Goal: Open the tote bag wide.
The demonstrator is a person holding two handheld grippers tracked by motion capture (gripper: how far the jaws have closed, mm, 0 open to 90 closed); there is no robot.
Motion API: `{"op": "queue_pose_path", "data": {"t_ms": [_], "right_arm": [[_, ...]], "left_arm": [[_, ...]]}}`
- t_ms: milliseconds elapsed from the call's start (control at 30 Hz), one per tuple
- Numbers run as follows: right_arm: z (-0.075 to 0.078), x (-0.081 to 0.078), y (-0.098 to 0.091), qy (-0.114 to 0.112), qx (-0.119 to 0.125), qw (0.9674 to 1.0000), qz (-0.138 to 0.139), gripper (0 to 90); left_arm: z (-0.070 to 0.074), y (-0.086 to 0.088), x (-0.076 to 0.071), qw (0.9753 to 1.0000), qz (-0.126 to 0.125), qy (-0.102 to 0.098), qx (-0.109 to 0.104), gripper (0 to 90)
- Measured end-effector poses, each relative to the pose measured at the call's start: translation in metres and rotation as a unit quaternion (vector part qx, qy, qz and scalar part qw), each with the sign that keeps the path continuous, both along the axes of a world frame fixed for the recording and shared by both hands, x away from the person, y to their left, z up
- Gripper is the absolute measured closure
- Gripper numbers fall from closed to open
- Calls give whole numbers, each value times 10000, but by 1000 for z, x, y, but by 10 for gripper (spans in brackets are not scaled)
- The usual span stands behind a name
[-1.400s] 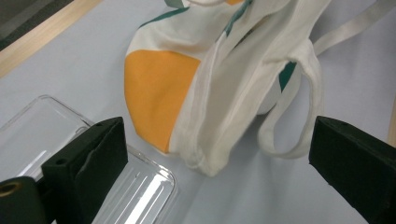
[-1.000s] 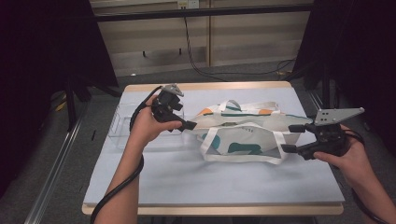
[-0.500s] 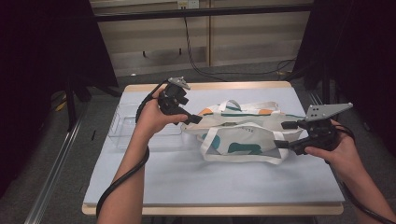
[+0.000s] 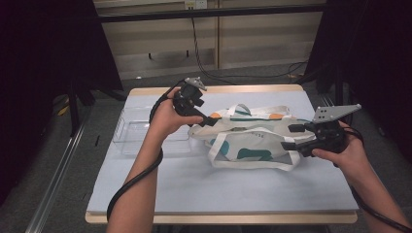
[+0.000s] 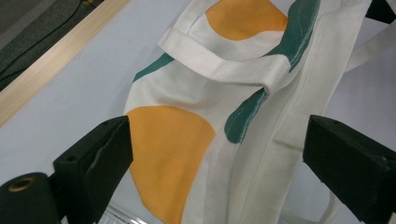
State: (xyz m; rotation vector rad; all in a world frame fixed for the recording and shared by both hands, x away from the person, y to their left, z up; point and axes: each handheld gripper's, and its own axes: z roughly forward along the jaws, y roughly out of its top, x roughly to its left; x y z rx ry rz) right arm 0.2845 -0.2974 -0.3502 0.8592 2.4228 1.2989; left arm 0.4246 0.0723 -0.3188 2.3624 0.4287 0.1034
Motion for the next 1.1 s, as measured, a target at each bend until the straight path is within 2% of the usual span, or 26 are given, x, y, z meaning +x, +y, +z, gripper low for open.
{"op": "queue_pose_path", "data": {"t_ms": [200, 233, 467, 500, 567, 767, 1100], "right_arm": [[-3, 3, 3, -3, 7, 10000, 3, 339], [-3, 4, 4, -16, 8, 10000, 26, 346], [-4, 6, 7, -29, -34, 10000, 69, 357], [-4, 6, 8, -24, -46, 10000, 77, 359], [-5, 8, 8, -17, -94, 9999, 75, 359], [-7, 11, 9, -42, -88, 9999, 100, 371], [-7, 12, 14, -132, -153, 9996, 211, 481]], "left_arm": [[1, -9, 2, 10000, -60, 4, -24, 115], [1, -10, 3, 9999, -92, -20, 38, 115], [1, -19, 5, 9999, -129, -12, -105, 142], [2, -20, 6, 9998, -176, -21, -13, 151], [2, -23, 6, 9998, -156, -3, -88, 164], [3, -31, 7, 9996, -288, -9, -54, 190], [1, -38, 3, 9985, -542, -17, -96, 307]]}}
